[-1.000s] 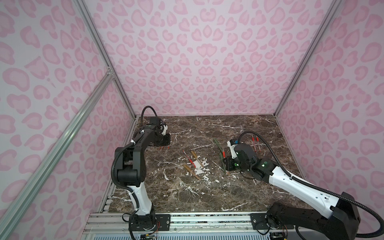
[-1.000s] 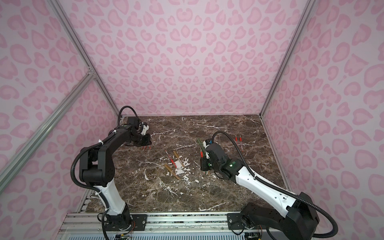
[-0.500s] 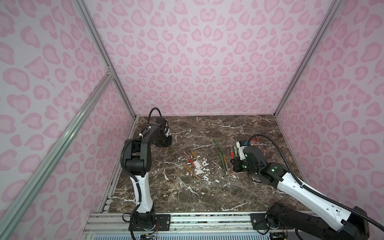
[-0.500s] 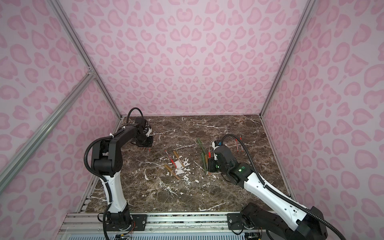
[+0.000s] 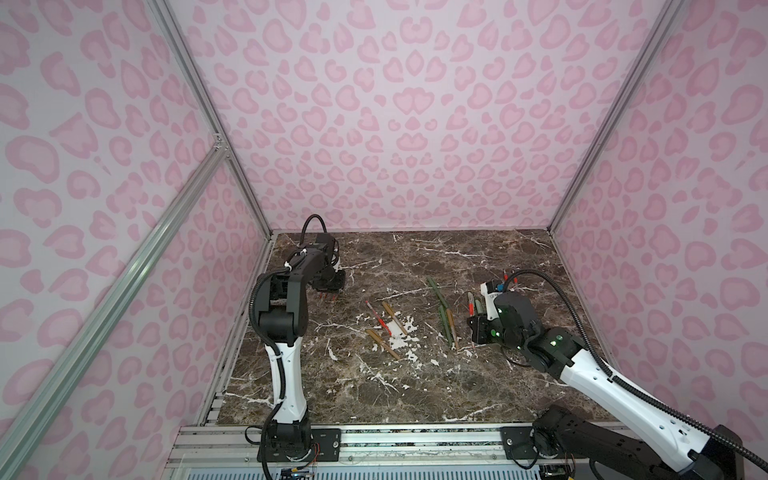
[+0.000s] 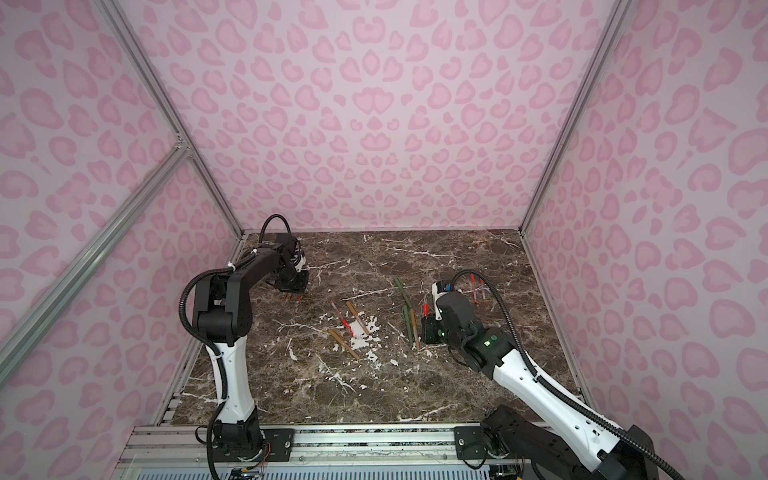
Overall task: Open the pen caps
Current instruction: 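Set the red cap down beside the other caps while the right holds the pen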
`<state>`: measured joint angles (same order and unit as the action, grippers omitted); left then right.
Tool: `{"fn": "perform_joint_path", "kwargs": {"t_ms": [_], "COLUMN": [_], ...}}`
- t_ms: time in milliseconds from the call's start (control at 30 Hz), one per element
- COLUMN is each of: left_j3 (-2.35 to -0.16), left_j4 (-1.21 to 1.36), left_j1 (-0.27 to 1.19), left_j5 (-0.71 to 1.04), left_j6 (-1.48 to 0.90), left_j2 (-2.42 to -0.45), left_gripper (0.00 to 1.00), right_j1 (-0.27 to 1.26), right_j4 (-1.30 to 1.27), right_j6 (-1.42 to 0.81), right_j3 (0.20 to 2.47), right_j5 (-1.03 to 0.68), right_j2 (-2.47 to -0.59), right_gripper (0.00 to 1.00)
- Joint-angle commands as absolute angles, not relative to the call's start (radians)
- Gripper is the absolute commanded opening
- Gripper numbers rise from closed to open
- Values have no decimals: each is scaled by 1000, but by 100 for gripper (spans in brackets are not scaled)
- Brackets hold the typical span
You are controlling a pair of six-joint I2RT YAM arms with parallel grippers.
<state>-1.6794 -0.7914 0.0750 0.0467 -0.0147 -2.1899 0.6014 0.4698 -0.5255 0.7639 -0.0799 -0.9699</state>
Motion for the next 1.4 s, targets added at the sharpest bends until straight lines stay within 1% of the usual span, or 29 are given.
{"fn": "perform_joint_path", "kwargs": {"t_ms": [0,100,167,200,400,567,767,933,1033,1167,1267,1367], "left_j3": [-1689,-1680,-1677,-1673,-1583,-1461,-1249,-1119,-1054,-986,-924,-894], "left_j4": [-830,-830,-833,-834,-805,-763,-653,-582,-539,-503,-459,-442], "left_j1": [81,87,93,100,133,149,150,149,149,144,117,55], "left_j5": [33,49,64,64,99,131,186,215,233,228,281,349], "left_j6": [-13,-23,-29,-30,-32,-23,-9,10,32,66,69,32], "left_j2": [-2187,-2145,-2119,-2098,-1924,-1755,-1523,-1361,-1274,-1176,-1107,-1064], "left_gripper": [27,35,35,40,49,59,79,89,93,98,100,98], "right_j1": [591,588,584,578,527,436,336,248,202,138,108,72], "right_j4": [492,495,497,501,514,556,594,609,624,672,676,684], "right_j6": [-515,-510,-498,-496,-459,-406,-318,-262,-237,-188,-165,-161], "right_j3": [758,762,763,764,790,853,940,1017,1065,1152,1204,1258], "right_j5": [-73,-80,-72,-69,-92,-136,-159,-195,-176,-200,-184,-183], "right_j2": [-964,-956,-956,-958,-989,-1055,-1154,-1257,-1333,-1450,-1538,-1618], "right_gripper": [0,0,0,0,0,0,0,0,0,0,0,0]}}
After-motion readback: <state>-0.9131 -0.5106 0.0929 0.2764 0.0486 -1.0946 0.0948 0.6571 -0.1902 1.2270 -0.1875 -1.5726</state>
